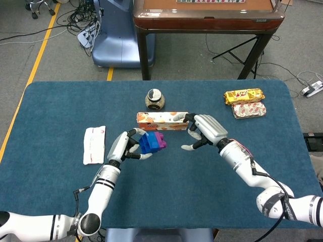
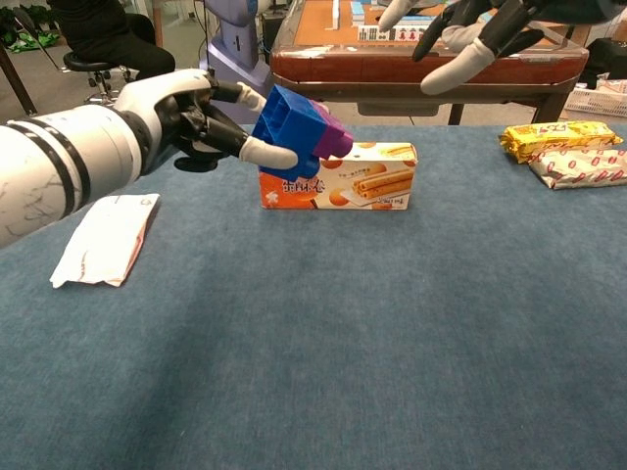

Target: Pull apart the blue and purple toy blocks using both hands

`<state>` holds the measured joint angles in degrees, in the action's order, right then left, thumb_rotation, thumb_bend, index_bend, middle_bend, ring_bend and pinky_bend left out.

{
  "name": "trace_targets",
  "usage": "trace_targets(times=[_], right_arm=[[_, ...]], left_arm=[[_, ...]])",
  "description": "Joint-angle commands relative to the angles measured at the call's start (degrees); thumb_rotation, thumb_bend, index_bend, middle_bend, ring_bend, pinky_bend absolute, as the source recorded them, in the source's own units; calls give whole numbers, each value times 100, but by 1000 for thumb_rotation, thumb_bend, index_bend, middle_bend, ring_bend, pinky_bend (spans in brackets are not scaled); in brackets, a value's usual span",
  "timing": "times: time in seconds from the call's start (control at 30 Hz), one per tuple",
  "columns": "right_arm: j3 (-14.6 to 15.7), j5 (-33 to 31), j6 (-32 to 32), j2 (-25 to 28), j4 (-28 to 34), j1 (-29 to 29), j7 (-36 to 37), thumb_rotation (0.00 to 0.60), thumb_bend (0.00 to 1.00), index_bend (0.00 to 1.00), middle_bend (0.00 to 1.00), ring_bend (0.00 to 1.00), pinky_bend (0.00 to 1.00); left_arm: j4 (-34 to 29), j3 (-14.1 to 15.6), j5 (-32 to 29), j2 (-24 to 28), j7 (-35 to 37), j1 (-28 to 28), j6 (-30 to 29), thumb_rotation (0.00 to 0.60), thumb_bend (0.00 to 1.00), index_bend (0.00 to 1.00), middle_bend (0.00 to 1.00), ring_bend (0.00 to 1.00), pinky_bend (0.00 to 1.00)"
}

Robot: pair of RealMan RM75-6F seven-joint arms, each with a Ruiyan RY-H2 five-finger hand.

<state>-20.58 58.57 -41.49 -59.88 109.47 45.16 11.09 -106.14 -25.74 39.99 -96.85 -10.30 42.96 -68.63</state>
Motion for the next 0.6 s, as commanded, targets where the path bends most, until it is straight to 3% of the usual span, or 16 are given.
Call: trace_targets(times=[0.03,0.6], right_arm=[[-65,-206,251,-54,-57,145,185,600,0,257,1000,1000,1000],[-75,-389,780,-453,-655,521,715,600,0,159,1000,1000,1000]], left_arm=[[-32,-57,-34,41,83,-10,41,600,60,672,1000,979,1000],[-6,-62,20,87,267,-6,44,600,60,674,1000,978,1000]])
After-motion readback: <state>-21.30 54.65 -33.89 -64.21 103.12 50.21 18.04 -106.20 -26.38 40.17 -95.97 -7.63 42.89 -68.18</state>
